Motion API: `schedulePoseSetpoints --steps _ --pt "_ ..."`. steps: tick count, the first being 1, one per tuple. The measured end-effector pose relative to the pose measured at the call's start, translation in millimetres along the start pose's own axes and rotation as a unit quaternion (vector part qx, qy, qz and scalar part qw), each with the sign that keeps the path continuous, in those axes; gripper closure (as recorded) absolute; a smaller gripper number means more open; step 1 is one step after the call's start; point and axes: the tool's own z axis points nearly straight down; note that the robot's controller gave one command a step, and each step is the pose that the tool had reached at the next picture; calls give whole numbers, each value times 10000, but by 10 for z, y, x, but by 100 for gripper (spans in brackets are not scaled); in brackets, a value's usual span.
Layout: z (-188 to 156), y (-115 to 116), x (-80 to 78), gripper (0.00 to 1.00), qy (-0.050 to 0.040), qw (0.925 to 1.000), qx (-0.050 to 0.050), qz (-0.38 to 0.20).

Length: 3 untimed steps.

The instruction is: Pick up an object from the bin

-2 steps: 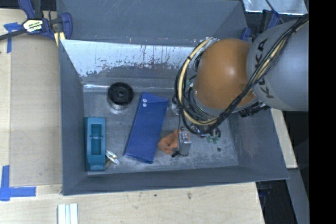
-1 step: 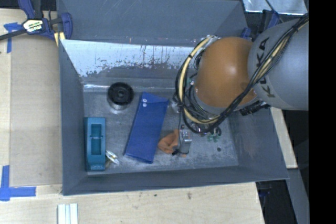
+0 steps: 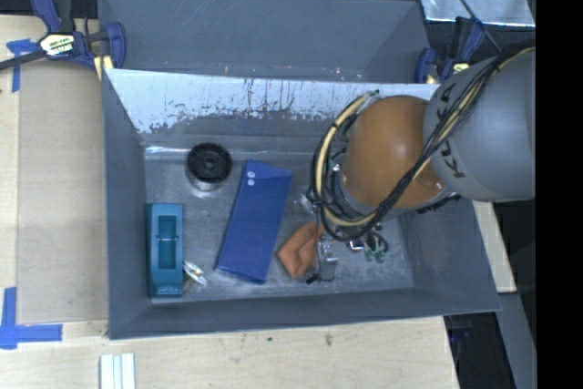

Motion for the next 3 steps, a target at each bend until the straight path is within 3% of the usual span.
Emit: schedulePoseSetpoints --steps 1,2,3 --pt "-3 -81 14 0 42 9996 -2 288" --pt "-121 -61 -20 0 24 9999 2 160" --pt "226 -101 73 0 47 9985 2 551"
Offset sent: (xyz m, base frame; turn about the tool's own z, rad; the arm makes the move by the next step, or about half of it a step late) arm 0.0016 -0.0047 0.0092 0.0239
